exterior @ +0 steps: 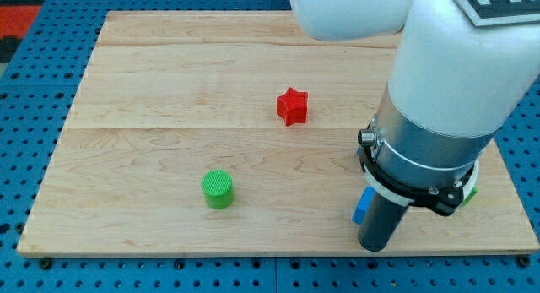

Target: Place the cube above the triangle

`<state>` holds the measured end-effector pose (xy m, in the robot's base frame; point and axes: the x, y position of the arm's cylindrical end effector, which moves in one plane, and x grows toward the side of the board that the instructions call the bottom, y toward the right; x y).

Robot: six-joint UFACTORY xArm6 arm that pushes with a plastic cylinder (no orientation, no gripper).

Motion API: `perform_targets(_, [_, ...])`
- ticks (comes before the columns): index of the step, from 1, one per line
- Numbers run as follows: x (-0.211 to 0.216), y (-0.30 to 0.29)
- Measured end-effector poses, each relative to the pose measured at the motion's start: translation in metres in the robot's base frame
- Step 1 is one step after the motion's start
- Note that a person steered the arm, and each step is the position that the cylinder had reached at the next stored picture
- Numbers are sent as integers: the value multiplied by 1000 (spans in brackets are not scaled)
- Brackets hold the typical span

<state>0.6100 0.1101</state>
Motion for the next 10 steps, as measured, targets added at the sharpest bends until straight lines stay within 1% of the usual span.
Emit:
perform_targets(2, [-6,21])
perform_targets(3, [-24,21])
perform_targets(4, [-52,21])
perform_targets(6, [-119,-17])
perform_targets(7, [-144,-25])
perform_targets(8, [-140,-46])
perform_targets(10, [-146,-116])
